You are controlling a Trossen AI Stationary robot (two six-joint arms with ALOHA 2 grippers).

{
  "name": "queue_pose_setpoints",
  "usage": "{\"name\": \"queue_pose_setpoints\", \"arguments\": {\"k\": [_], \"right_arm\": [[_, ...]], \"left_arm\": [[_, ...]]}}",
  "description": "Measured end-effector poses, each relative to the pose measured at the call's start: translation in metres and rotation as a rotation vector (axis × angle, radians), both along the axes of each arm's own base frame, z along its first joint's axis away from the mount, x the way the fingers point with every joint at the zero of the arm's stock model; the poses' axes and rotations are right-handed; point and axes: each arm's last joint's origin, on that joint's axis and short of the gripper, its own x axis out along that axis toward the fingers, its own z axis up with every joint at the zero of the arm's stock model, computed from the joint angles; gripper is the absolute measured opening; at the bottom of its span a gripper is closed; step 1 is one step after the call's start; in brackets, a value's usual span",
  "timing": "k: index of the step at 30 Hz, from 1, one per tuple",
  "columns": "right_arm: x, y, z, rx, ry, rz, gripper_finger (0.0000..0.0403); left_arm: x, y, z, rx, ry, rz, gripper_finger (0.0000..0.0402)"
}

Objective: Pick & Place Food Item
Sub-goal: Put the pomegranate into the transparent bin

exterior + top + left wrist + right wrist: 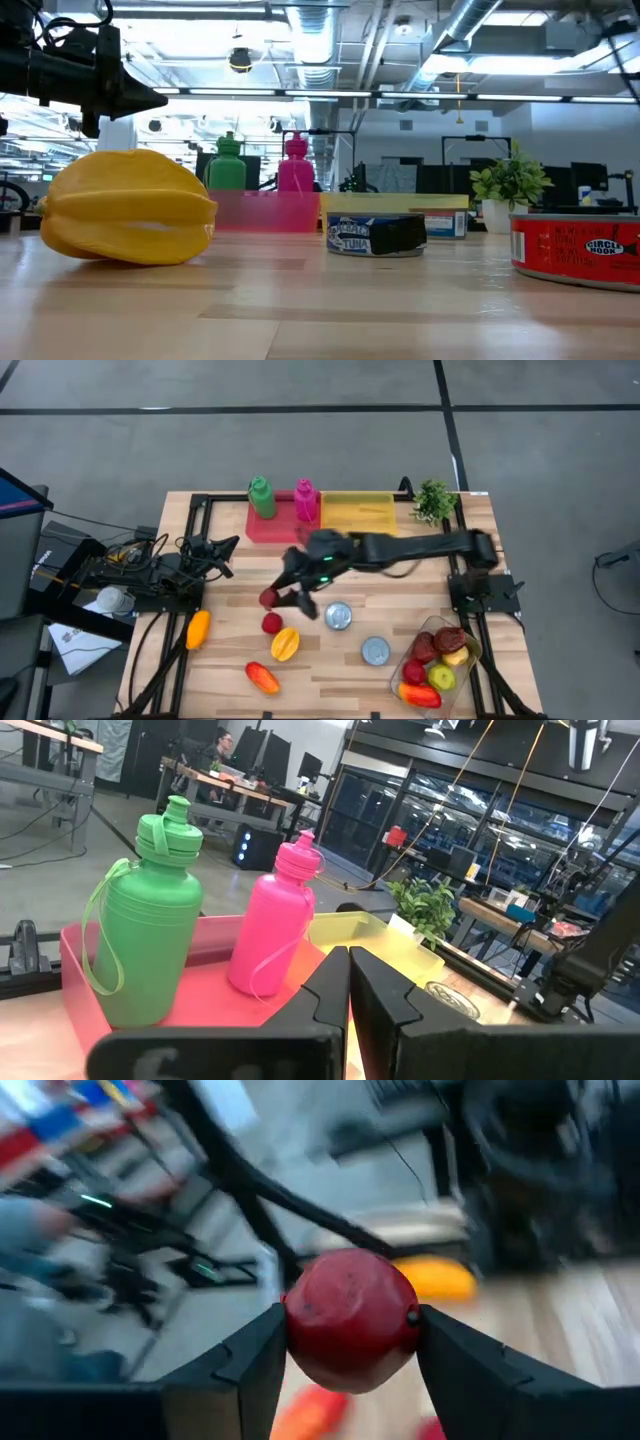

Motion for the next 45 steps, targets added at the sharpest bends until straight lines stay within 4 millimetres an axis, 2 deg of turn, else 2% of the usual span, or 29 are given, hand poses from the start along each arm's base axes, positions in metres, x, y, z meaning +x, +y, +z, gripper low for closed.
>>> {"name": "queue_pose_setpoints", "arguments": {"k": [4,9,12,16,23,30,39,45], "right_arm": [[-0.042,0.017,0.056,0.020,-0.162,0.045,0.0203],[-0.090,0.033,0.112,0.052,-0.399,0.085,0.0203],[-0.113,0.040,0.135,0.058,-0.524,0.096,0.0203],[-0.135,0.047,0.151,0.024,-0.609,0.082,0.0203],[-0.144,0.057,0.155,0.017,-0.630,0.078,0.0203],[-0.135,0.067,0.146,0.036,-0.580,0.096,0.0203],[-0.124,0.075,0.118,0.107,-0.292,0.076,0.0203],[-0.128,0.081,0.103,0.156,-0.096,0.069,0.0203]], "left_arm": [[0.000,0.000,0.000,0.000,0.000,0.000,0.0001],[0.000,0.000,0.000,0.000,-0.001,0.000,0.0001],[0.000,0.000,0.000,0.000,-0.001,0.000,0.0001],[0.000,0.000,0.000,0.000,-0.001,0.000,0.0001],[0.000,0.000,0.000,0.000,-0.001,0.000,0.0001],[0.000,0.000,0.000,0.000,-0.001,0.000,0.0001],[0.000,0.000,0.000,0.000,-0.002,0.000,0.0001],[0.000,0.000,0.000,0.000,-0.003,0.000,0.0001]]}}
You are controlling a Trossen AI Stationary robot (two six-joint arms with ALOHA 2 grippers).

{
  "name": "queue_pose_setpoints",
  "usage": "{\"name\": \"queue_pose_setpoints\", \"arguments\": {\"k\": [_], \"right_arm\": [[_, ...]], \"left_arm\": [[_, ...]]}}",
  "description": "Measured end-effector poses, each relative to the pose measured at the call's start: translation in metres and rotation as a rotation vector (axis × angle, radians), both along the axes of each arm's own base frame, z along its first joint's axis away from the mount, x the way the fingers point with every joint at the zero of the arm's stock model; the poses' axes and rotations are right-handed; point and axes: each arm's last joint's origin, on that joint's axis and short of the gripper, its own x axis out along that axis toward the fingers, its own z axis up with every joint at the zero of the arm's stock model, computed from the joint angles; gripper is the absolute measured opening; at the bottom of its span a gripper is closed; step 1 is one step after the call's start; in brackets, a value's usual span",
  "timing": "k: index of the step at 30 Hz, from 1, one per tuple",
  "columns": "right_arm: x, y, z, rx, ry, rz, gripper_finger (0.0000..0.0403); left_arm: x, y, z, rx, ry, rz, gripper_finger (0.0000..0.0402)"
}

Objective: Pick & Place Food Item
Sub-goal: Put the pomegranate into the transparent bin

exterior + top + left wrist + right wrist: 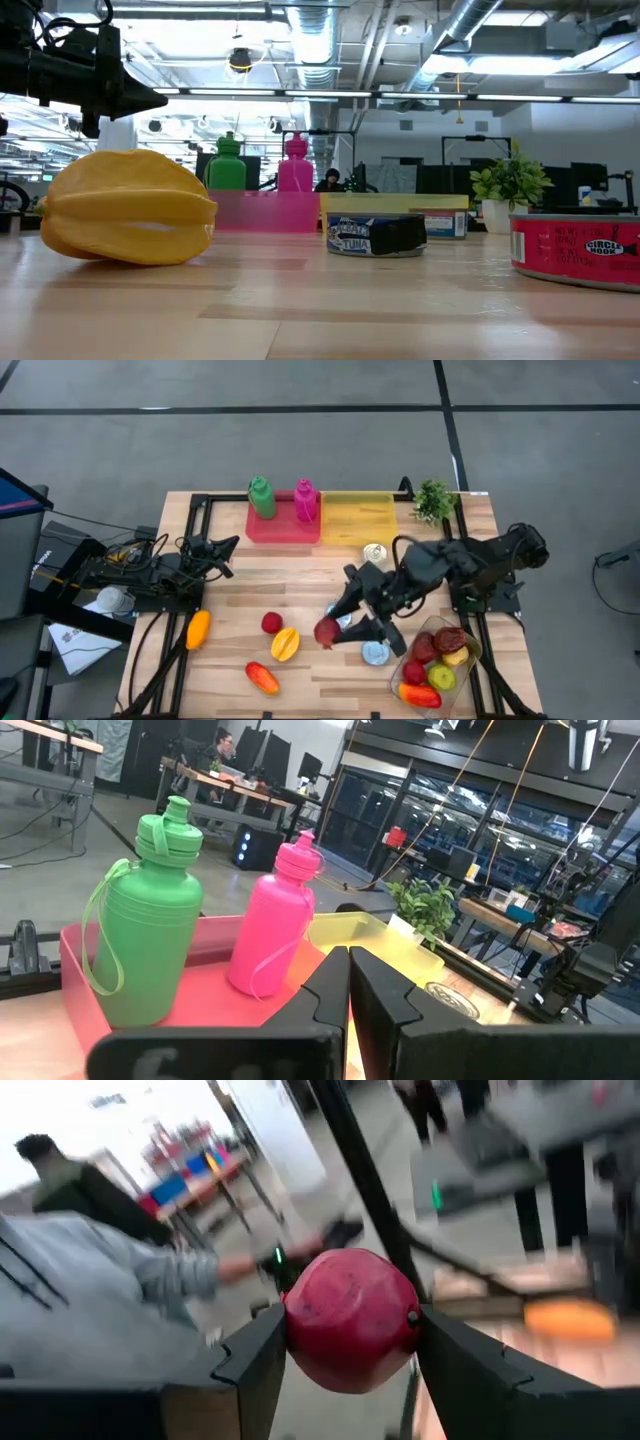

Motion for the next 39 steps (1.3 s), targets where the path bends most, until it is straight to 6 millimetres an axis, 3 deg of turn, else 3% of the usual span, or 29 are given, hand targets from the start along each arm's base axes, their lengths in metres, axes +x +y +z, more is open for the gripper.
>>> {"name": "queue_pose_setpoints", "arguments": {"k": [13,25,31,39], "right_arm": [[-0.037,0.030,-0.044,0.006,0.583,-0.080,0.0203],[-0.109,0.063,-0.074,0.006,1.119,-0.357,0.0203],[-0.133,0.072,-0.095,-0.014,1.234,-0.572,0.0203],[-0.151,0.085,-0.135,-0.064,1.425,-0.653,0.0203]], "left_arm": [[0.000,0.000,0.000,0.000,0.000,0.000,0.0001],[0.000,0.000,0.000,0.000,-0.001,0.000,0.0001],[0.000,0.000,0.000,0.000,-0.001,0.000,0.0001],[0.000,0.000,0.000,0.000,-0.001,0.000,0.0001]]}}
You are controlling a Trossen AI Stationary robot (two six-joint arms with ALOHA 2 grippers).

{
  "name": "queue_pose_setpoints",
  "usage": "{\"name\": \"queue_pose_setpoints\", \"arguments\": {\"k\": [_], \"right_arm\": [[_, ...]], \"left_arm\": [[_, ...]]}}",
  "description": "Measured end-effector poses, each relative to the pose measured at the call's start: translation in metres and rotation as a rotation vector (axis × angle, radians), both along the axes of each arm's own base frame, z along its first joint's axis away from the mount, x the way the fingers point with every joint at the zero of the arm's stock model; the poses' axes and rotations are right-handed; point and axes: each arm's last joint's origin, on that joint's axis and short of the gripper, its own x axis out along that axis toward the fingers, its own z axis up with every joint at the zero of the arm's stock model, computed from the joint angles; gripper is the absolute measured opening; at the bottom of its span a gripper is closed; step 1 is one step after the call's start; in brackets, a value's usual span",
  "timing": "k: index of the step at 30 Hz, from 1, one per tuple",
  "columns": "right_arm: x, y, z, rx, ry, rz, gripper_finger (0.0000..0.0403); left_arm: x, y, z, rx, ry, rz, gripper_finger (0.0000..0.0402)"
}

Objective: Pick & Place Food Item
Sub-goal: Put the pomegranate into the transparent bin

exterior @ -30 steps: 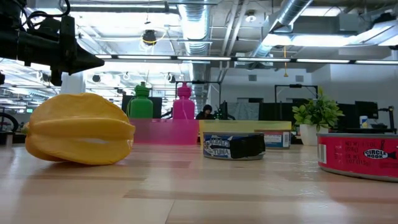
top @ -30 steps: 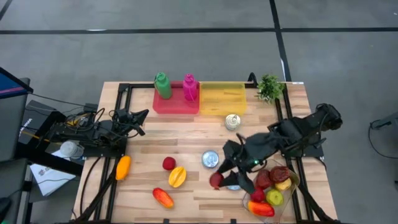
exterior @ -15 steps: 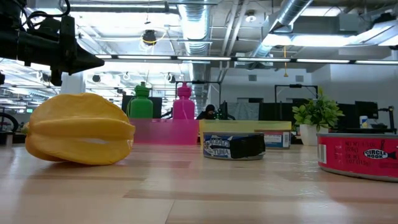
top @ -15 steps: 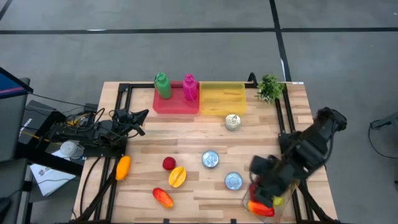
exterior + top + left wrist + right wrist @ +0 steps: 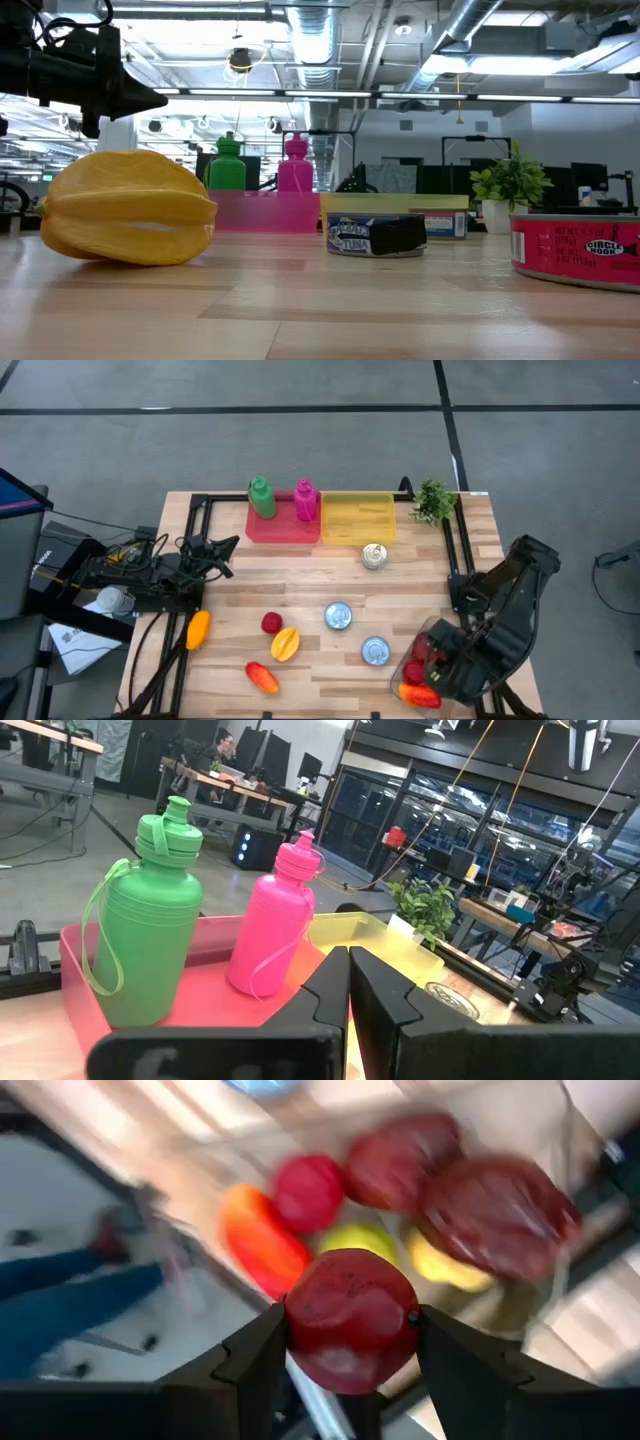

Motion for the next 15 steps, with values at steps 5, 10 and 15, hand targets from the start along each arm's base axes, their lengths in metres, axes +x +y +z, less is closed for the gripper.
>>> {"name": "queue_pose_setpoints", "arguments": {"k": [5,10,15], "right_arm": [[-0.014,0.005,-0.034,-0.006,0.200,0.013,0.0203],[-0.018,0.006,-0.061,-0.026,0.246,0.017,0.0203],[-0.019,0.005,-0.082,-0.033,0.267,0.015,0.0203]], "left_arm": [[0.000,0.000,0.000,0.000,0.000,0.000,0.0001],[0.000,0.000,0.000,0.000,0.000,0.000,0.0001],[0.000,0.000,0.000,0.000,0.000,0.000,0.0001]]}}
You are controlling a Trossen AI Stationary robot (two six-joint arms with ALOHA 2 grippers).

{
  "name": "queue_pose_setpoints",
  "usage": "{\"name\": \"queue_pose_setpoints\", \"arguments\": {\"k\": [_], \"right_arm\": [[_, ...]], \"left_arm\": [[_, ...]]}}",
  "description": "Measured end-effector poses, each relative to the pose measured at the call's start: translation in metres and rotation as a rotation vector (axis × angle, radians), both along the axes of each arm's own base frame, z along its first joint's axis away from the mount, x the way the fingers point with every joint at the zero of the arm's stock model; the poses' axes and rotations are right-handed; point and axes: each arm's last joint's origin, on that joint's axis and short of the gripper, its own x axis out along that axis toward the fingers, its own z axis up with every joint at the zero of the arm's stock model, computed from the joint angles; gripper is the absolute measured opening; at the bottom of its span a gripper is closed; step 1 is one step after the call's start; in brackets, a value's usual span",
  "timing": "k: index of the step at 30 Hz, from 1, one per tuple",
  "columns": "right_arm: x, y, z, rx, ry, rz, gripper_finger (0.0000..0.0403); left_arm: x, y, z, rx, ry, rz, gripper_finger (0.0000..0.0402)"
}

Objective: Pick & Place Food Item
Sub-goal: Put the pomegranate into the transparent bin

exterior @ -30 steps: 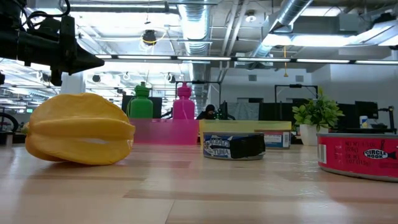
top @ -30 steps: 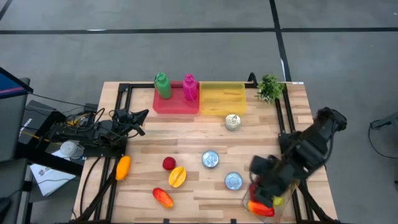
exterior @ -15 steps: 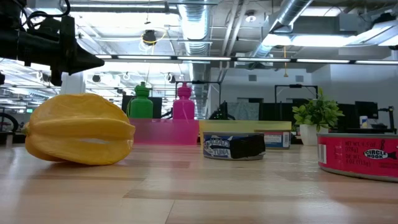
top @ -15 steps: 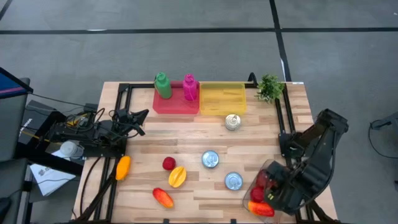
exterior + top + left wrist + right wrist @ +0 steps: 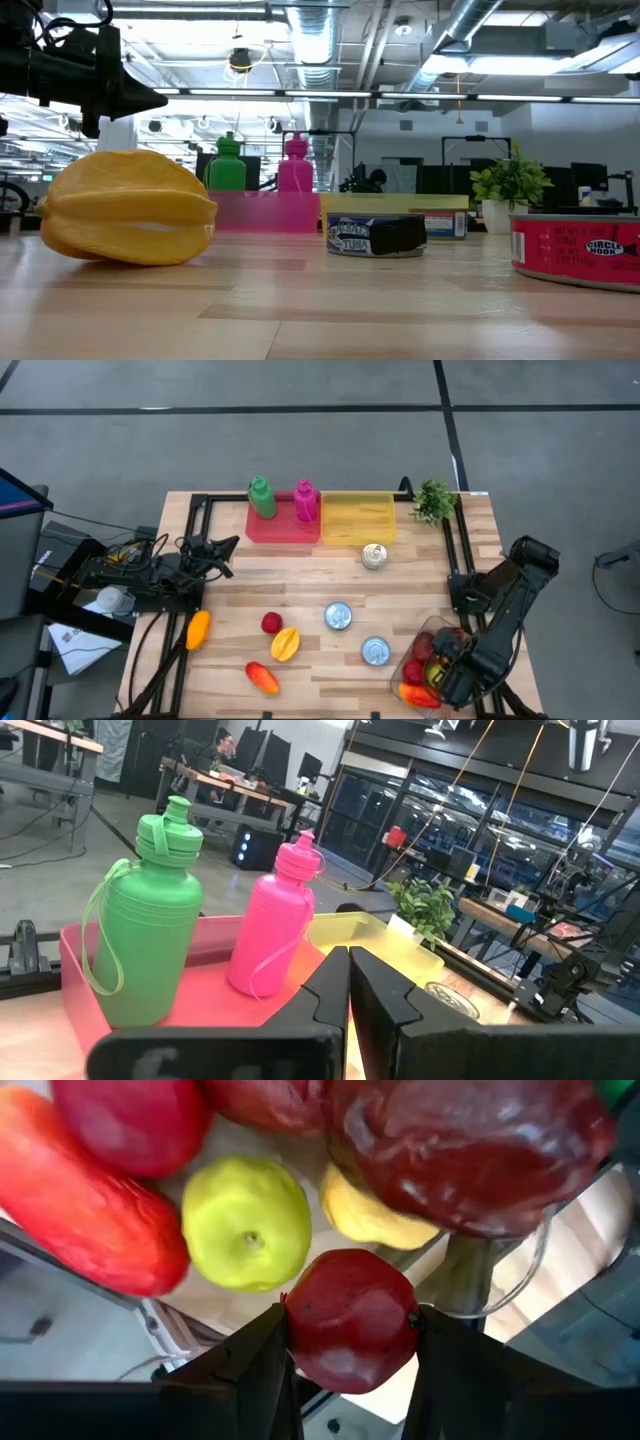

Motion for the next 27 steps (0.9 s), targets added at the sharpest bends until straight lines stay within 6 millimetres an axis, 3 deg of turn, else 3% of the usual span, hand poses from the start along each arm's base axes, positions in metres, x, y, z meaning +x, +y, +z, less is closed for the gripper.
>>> {"name": "queue_pose_setpoints", "arguments": {"k": [16,27], "right_arm": [[-0.002,-0.001,-0.028,0.016,0.024,-0.042,0.0203],[-0.004,-0.006,-0.037,-0.027,0.043,-0.094,0.0208]], "left_arm": [[0.000,0.000,0.000,0.000,0.000,0.000,0.0001],[0.000,0.000,0.000,0.000,0.000,0.000,0.0001]]}}
